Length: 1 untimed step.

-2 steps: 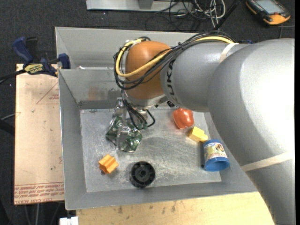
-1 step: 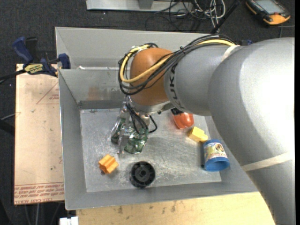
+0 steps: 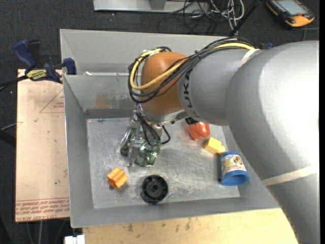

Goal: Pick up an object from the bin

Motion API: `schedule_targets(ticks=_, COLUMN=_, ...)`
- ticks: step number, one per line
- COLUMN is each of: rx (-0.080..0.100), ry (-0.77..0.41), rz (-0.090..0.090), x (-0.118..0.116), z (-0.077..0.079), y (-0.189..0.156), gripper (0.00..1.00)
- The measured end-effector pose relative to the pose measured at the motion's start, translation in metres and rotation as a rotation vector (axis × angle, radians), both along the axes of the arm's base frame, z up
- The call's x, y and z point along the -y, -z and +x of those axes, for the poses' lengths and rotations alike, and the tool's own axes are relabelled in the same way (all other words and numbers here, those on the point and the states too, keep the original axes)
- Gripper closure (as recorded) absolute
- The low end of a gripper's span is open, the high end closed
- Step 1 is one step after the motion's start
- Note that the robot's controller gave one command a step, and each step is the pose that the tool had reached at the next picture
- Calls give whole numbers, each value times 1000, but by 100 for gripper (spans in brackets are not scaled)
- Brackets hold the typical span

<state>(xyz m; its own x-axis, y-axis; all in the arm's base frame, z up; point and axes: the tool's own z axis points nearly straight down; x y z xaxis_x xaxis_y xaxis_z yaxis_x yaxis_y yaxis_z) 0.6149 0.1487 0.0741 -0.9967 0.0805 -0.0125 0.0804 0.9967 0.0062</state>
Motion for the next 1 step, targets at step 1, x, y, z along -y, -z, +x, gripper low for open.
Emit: schedule_targets(ticks=1, rx=0, ry=-63, rz=-4, x=44, z=0, y=-187, gripper=100)
